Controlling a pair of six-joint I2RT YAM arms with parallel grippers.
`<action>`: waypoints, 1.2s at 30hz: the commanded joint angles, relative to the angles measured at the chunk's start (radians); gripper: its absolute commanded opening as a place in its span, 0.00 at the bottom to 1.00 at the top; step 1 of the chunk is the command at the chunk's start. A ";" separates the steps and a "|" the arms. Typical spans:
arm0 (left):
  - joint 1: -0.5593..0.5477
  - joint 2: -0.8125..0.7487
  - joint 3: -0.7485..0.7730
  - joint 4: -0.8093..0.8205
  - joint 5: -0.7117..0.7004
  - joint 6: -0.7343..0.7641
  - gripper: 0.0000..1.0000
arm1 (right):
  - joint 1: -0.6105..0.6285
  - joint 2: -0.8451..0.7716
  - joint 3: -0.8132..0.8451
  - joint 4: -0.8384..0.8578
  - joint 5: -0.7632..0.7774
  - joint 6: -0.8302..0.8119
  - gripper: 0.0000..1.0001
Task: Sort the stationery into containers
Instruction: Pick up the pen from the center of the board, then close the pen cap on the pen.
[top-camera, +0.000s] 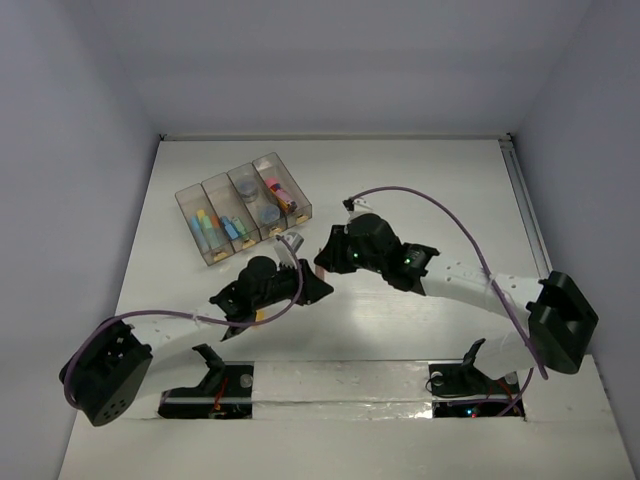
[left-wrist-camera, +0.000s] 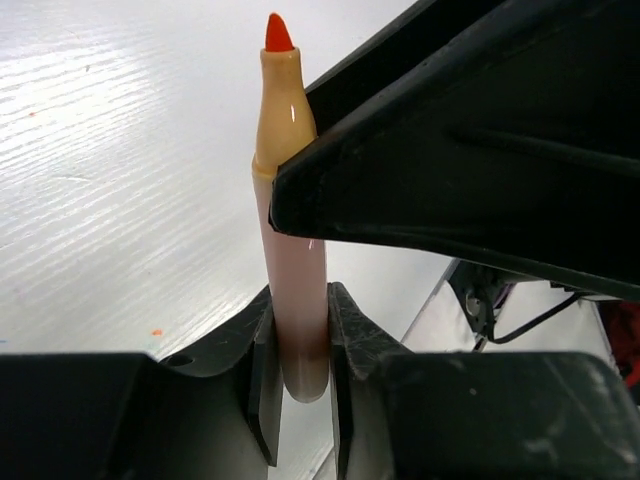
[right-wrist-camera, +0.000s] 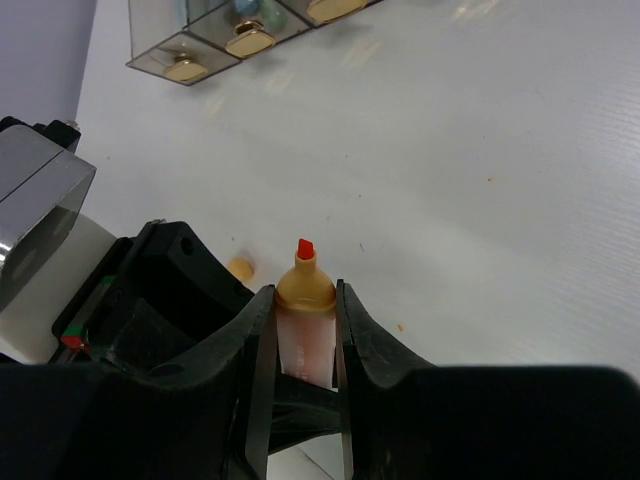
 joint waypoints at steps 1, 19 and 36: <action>-0.006 -0.075 0.045 -0.029 -0.041 0.045 0.00 | 0.000 -0.032 -0.008 0.058 0.018 0.001 0.00; 0.124 -0.483 0.463 -0.849 -0.527 0.247 0.00 | -0.009 -0.119 0.015 -0.079 0.054 -0.113 0.28; 0.290 -0.452 0.634 -0.769 -0.175 0.404 0.00 | 0.308 0.512 0.399 -0.116 -0.053 -0.016 0.70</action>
